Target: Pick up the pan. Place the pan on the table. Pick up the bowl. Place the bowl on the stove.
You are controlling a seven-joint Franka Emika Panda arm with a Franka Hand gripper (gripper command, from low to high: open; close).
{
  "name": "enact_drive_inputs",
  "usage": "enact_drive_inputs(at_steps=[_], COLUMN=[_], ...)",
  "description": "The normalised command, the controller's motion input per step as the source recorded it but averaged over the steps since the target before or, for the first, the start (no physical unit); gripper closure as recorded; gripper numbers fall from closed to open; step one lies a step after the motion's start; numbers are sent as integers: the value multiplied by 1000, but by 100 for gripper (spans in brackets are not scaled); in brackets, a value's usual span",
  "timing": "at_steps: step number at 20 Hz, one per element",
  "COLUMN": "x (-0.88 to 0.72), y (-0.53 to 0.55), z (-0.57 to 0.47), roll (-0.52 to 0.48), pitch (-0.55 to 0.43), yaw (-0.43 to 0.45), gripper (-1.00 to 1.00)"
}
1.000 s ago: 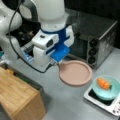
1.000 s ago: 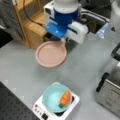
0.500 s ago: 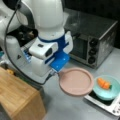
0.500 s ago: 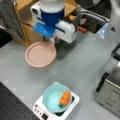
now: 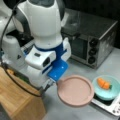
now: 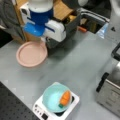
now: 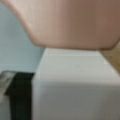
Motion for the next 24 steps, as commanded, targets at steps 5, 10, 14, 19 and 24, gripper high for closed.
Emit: enact_drive_inputs(at_steps=[5, 10, 14, 19, 24], x=[443, 326, 213, 174, 132], y=[-308, -224, -161, -165, -186], z=[-98, -192, -15, -4, -112], roll=[102, 104, 100, 92, 89], pitch=[164, 84, 35, -11, -33], yaw=[26, 20, 27, 35, 40], gripper=[100, 100, 100, 100, 100])
